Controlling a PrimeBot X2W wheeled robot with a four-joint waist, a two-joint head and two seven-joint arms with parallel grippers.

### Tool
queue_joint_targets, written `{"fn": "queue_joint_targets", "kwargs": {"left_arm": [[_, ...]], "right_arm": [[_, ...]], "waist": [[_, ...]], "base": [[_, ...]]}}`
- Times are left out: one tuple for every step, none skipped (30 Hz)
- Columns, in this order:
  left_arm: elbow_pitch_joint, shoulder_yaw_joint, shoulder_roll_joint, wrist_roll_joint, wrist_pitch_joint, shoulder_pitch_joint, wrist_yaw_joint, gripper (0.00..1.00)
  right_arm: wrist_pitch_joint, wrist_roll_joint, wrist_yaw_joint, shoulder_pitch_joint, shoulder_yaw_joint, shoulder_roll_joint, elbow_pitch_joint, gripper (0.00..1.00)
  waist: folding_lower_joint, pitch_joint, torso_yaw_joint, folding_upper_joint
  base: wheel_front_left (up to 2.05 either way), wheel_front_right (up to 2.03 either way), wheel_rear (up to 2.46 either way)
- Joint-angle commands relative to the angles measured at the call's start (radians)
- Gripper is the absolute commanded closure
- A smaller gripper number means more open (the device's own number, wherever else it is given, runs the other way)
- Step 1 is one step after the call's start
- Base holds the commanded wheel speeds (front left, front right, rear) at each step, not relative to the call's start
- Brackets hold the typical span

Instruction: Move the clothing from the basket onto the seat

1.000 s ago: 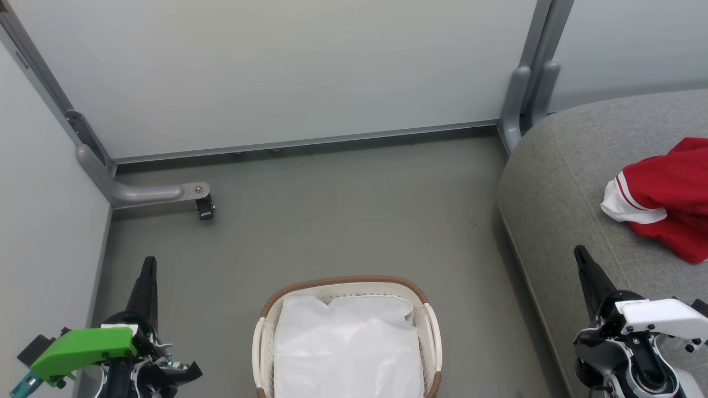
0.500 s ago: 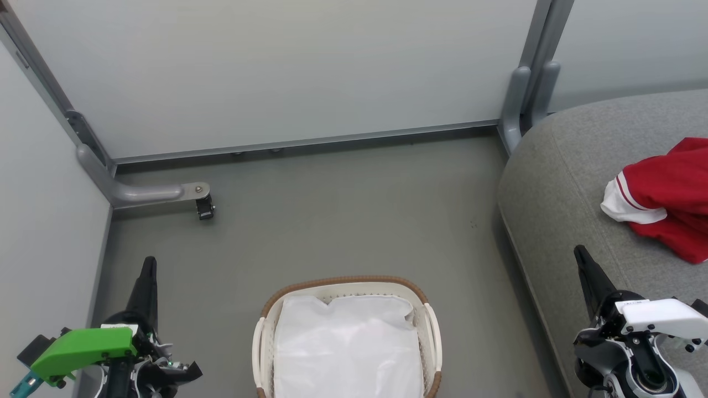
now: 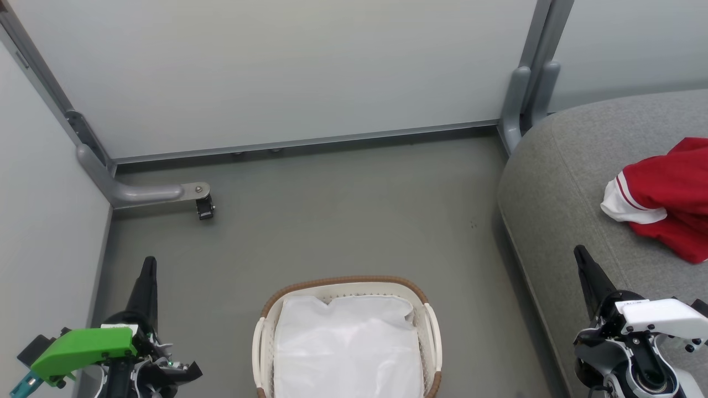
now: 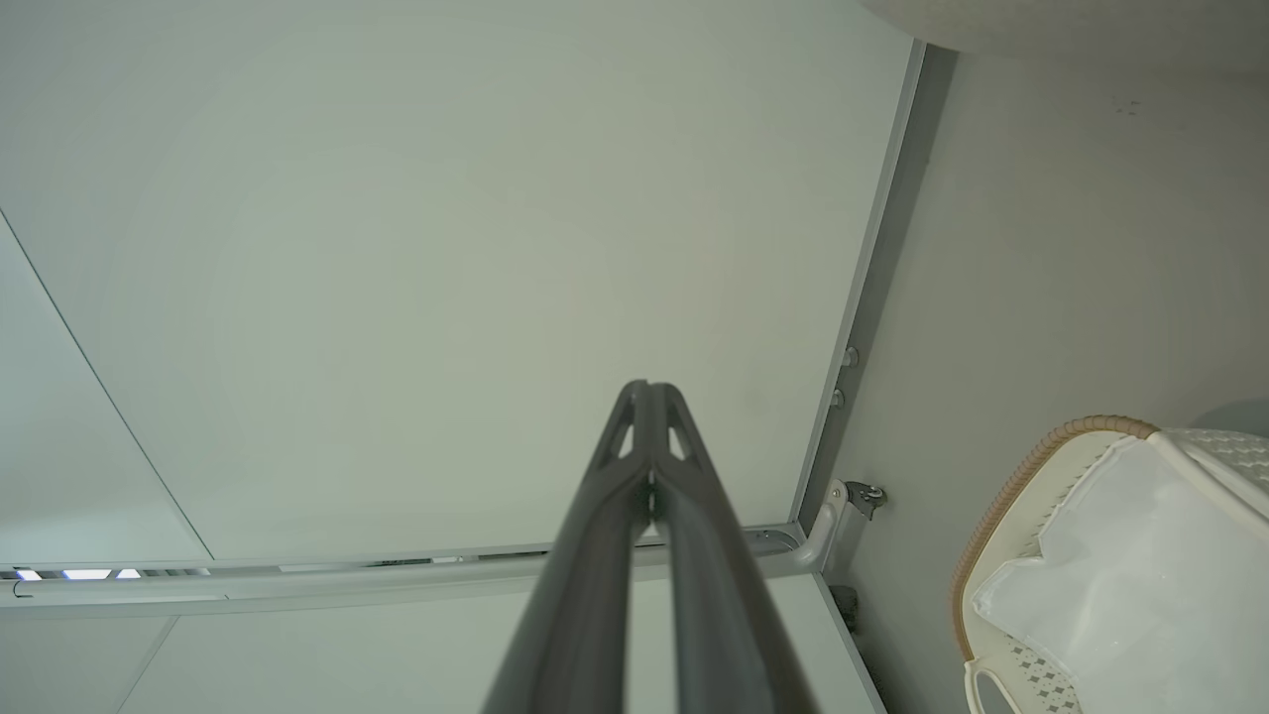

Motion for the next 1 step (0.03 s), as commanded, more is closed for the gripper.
{"fn": "queue_joint_targets", "kwargs": {"left_arm": [[-0.001,0.002,0.007,-0.003,0.003,-0.01,-0.005,1.0]], "right_arm": [[0.003,0.004,0.0,0.01,-0.002,-0.006,-0.002,1.0]], "waist": [[0.0,0.0,0.0,0.0]], "base": [[0.0,0.0,0.0]]}}
